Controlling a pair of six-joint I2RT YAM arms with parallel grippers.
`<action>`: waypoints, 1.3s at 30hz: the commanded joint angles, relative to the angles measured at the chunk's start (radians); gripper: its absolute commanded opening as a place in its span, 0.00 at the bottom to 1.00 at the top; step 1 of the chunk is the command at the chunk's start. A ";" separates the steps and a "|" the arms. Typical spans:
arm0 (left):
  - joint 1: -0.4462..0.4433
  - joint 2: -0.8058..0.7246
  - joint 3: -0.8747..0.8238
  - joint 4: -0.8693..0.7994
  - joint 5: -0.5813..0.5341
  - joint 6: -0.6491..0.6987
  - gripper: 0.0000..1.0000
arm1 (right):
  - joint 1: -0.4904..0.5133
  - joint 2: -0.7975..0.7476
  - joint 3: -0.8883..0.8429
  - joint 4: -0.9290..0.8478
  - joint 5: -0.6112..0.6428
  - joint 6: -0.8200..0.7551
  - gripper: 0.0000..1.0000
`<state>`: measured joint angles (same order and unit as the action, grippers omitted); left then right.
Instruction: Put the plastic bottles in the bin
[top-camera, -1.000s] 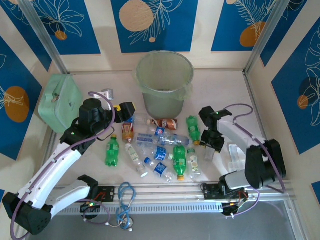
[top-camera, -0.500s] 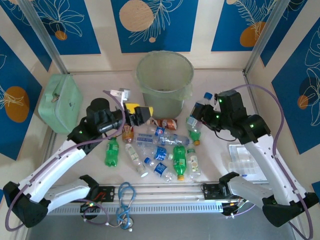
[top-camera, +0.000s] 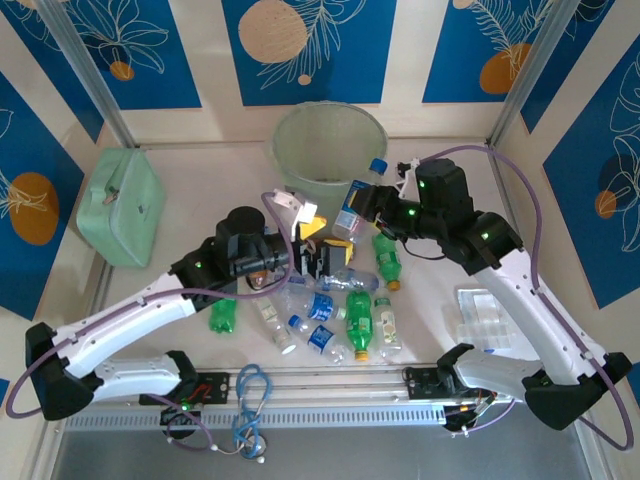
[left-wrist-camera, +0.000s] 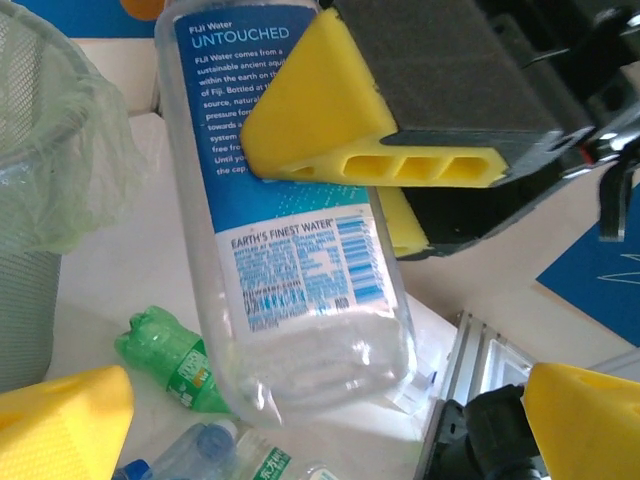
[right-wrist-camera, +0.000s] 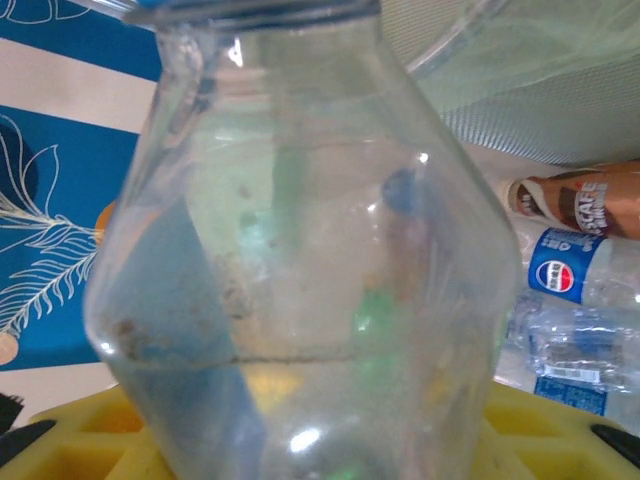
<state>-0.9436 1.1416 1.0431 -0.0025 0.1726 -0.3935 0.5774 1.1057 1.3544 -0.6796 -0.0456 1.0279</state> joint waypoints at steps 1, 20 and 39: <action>-0.014 0.028 0.051 0.036 -0.057 0.037 1.00 | 0.027 0.002 0.017 0.060 -0.027 0.036 0.51; -0.019 0.058 0.064 0.040 -0.109 0.036 0.64 | 0.061 0.004 -0.026 0.092 0.003 0.062 0.55; 0.008 0.123 0.278 -0.197 -0.315 0.069 0.58 | -0.241 -0.076 0.070 -0.248 0.122 -0.030 0.91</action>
<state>-0.9493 1.2552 1.2060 -0.1238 -0.0380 -0.3561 0.4282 1.0866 1.4071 -0.7776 0.0528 1.0458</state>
